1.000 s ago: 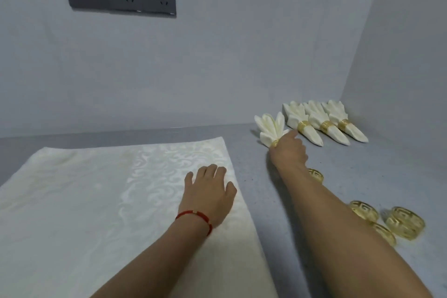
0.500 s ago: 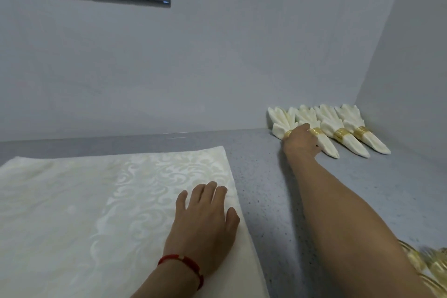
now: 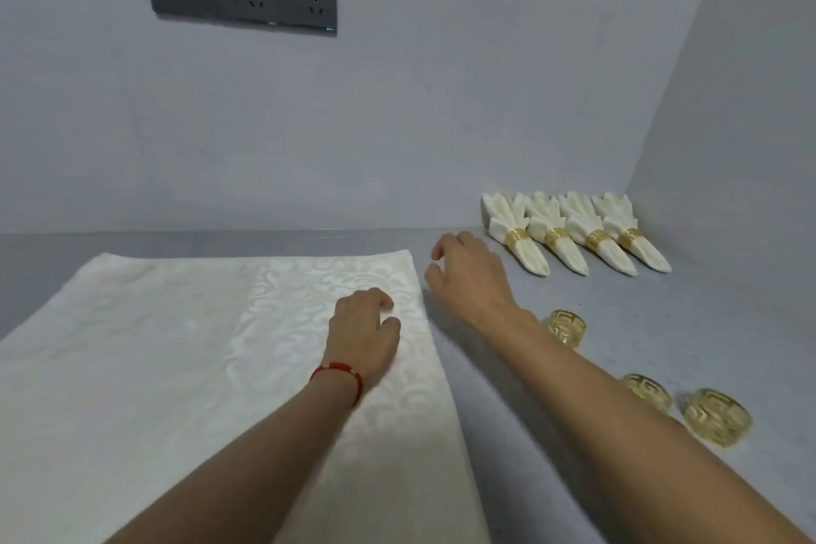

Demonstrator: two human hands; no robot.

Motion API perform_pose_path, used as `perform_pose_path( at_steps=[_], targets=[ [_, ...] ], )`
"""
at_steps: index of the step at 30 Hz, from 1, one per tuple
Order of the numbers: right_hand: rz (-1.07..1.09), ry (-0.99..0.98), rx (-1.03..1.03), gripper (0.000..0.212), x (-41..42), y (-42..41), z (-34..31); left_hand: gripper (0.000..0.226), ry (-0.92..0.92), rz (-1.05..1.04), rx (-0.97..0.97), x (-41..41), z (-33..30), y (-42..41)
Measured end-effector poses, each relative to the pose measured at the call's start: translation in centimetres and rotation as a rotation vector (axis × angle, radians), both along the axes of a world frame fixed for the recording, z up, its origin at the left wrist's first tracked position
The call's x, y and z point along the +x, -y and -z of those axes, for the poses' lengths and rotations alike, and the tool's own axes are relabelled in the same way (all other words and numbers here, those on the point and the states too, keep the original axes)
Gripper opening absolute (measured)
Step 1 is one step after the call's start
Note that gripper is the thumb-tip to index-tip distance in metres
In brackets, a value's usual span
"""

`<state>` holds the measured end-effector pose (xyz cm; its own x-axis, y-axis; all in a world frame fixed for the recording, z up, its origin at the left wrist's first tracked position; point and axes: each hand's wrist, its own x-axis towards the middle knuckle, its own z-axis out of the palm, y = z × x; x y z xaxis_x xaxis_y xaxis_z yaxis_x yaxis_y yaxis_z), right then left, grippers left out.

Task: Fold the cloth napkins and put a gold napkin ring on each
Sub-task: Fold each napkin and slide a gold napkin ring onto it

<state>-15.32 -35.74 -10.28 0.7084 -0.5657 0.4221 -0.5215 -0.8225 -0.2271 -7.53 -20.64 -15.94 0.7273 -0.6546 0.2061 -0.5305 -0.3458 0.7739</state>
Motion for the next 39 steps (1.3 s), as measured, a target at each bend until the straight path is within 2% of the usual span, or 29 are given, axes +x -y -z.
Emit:
perform_pose_path(
  at_steps=[2, 4, 6, 11, 16, 18, 20, 23, 26, 29, 31, 34, 35, 37, 39],
  targets=[
    [-0.106, -0.028, 0.023, 0.019, -3.2, -6.0, -0.1, 0.035, -0.146, -0.047, -0.099, -0.1, -0.9, -0.6],
    [-0.217, -0.093, 0.014, 0.018, -6.4, -11.0, 0.2, 0.046, -0.153, -0.021, -0.140, -0.4, -2.5, -1.6],
    [-0.379, -0.146, 0.080, 0.017, -9.2, -15.0, 0.7, 0.049, -0.069, 0.064, -0.112, -1.2, -4.2, -3.4],
    [-0.679, -0.316, 0.303, 0.013, -14.0, -21.6, 1.6, 0.037, 0.183, 0.283, 0.176, -5.2, -4.8, -12.3],
    [-0.715, -0.310, 0.450, 0.019, -14.7, -23.8, 2.8, 0.024, 0.417, 0.357, 0.273, -6.9, -2.5, -23.5],
    [-0.674, -0.283, 0.524, 0.016, -14.8, -23.7, 2.7, 0.019, 0.407, 0.385, 0.275, -7.4, -1.8, -26.6],
    [-0.637, -0.284, 0.543, 0.016, -14.9, -24.1, 2.2, 0.025, 0.408, 0.434, 0.280, -7.6, -1.6, -28.6],
    [-0.622, -0.343, 0.437, 0.028, -15.2, -24.9, 1.5, 0.048, 0.438, 0.498, 0.327, -7.6, -1.7, -30.0],
    [-0.642, -0.424, 0.297, 0.041, -15.8, -25.6, 1.7, 0.033, 0.482, 0.524, 0.324, -7.5, -2.1, -30.3],
    [-0.656, -0.354, 0.275, 0.024, -16.0, -25.5, 1.9, 0.015, 0.482, 0.500, 0.319, -7.8, -2.8, -30.2],
    [-0.658, -0.337, 0.296, 0.017, -16.1, -25.1, 1.9, 0.019, 0.466, 0.477, 0.332, -7.9, -2.9, -30.1],
    [-0.640, -0.318, 0.210, 0.017, -15.9, -25.0, 1.8, 0.033, 0.445, 0.470, 0.379, -8.0, -3.2, -30.2],
    [-0.615, -0.281, 0.160, 0.018, -15.7, -25.0, 1.7, 0.036, 0.461, 0.447, 0.408, -7.8, -3.3, -30.2],
    [-0.551, -0.186, 0.027, 0.019, -15.8, -24.7, 1.1, 0.026, 0.567, 0.333, 0.485, -7.1, -3.7, -30.4],
    [-0.513, -0.182, 0.025, 0.022, -16.3, -23.8, 0.3, 0.018, 0.606, 0.163, 0.544, -5.8, -4.2, -30.6]
  ],
)
